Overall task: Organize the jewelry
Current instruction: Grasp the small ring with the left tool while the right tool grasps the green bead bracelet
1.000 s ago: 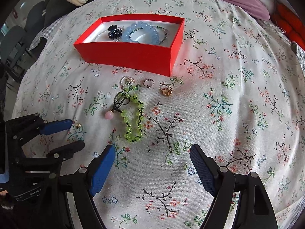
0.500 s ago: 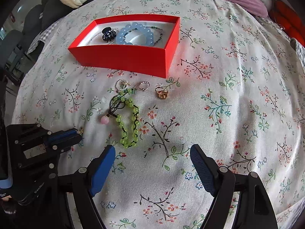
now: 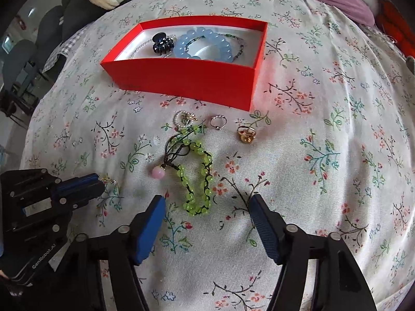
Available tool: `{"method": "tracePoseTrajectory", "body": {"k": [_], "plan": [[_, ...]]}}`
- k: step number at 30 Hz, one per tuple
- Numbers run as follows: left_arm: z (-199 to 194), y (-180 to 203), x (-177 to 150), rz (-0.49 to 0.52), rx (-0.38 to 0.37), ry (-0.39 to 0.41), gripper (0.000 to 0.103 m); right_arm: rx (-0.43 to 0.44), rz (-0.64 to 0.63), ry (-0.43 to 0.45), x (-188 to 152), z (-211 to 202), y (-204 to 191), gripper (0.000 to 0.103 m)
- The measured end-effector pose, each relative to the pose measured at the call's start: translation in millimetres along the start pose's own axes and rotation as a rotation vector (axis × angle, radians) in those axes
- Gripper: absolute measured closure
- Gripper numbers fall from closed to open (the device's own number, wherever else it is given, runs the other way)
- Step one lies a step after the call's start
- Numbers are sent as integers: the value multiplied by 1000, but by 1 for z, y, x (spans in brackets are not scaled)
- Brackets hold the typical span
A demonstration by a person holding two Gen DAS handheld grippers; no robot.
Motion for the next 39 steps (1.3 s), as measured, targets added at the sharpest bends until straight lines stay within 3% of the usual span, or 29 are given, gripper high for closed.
{"method": "tracePoseTrajectory", "body": {"k": [5, 11, 25, 39], "plan": [[-1, -6, 0, -14, 4, -4, 99, -41, -28, 18, 7, 4, -2, 58], [-5, -9, 5, -35, -3, 7, 99, -8, -65, 31, 13, 7, -10, 91], [-26, -23, 23, -97, -27, 57, 99, 93, -33, 149, 29, -49, -16, 94], [-56, -47, 77, -222, -75, 161, 99, 177, 77, 324, 77, -106, -20, 94]]}}
Point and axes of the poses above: each gripper's, at about its wrist camera, not at the fingertips, and z roughly the way its jaws point, y to its right, x to its top, the point moved 10 cm from there along z, roughly the way its jaws point, and after that the axes turned 6 degrees about x, right-handed, at the moved point
